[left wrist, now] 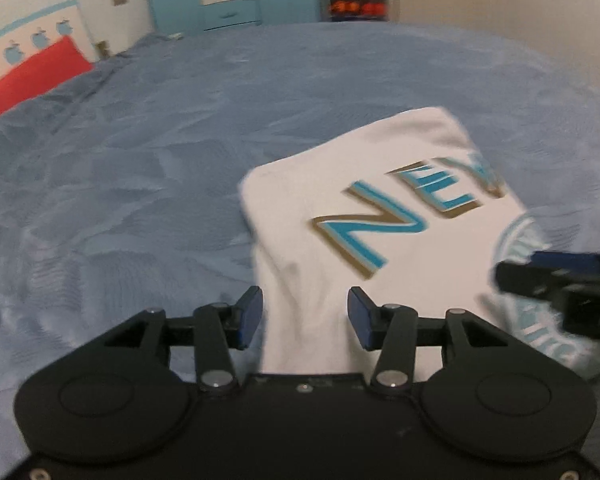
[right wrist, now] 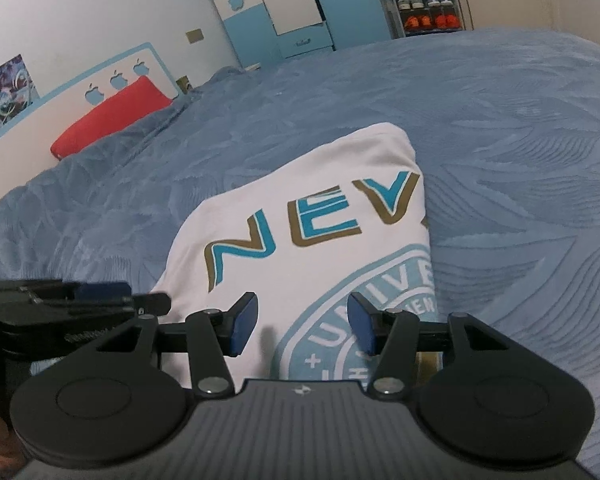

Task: Fold small clothes
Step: 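Close the left gripper on the sweatshirt's folded edge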

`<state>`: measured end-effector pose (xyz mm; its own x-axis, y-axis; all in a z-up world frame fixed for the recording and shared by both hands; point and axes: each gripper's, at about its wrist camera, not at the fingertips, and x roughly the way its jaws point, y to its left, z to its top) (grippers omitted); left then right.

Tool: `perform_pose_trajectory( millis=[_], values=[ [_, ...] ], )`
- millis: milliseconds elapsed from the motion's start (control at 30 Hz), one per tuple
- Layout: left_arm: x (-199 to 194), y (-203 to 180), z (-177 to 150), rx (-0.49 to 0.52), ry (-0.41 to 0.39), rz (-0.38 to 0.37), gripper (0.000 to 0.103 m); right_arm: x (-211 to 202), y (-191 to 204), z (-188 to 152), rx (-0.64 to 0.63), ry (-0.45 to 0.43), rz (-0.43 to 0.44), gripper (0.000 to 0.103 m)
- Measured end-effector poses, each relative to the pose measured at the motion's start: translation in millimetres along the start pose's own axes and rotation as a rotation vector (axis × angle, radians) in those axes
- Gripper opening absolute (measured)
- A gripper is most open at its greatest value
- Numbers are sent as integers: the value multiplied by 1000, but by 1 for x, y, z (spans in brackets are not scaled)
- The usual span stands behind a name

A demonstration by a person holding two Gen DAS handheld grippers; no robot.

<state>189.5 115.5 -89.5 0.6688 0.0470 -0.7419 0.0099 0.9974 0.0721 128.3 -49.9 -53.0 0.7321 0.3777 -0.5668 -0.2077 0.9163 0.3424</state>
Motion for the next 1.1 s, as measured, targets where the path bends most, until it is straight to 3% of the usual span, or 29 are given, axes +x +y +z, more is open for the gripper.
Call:
perform_pose_trajectory(
  millis=[100, 167, 200, 300, 333, 467, 633, 800, 867, 1033, 1100],
  values=[
    [24, -2, 1, 10, 68, -56, 47, 1, 2, -1, 4, 7, 5, 62],
    [46, 5, 0, -51, 97, -81, 46, 2, 2, -1, 6, 11, 8, 62],
    [52, 12, 1, -99, 107, -108, 42, 1, 2, -1, 5, 13, 8, 62],
    [53, 24, 9, -181, 106, -146, 10, 0, 2, 0, 5, 13, 4, 62],
    [49, 24, 13, -175, 97, -141, 9, -1, 1, 0, 10, 11, 3, 62],
    [22, 15, 22, -110, 17, -99, 9, -7, -4, 4, 41, -4, 8, 62],
    [-12, 12, 40, -98, -84, -93, 8, -14, -3, 11, 43, -26, 15, 62],
    [-30, 11, 50, -88, -120, -41, 8, -26, 5, 20, 34, -56, 39, 64],
    [-20, 12, 44, -71, -92, 12, 9, -27, 7, 23, 22, -63, 48, 68],
    [59, 28, -7, -139, 127, 49, 12, -7, 5, 10, 14, -2, 35, 70],
    [61, 26, -16, -133, 91, 67, 12, 4, 1, 1, 26, 39, 37, 69]
  ],
)
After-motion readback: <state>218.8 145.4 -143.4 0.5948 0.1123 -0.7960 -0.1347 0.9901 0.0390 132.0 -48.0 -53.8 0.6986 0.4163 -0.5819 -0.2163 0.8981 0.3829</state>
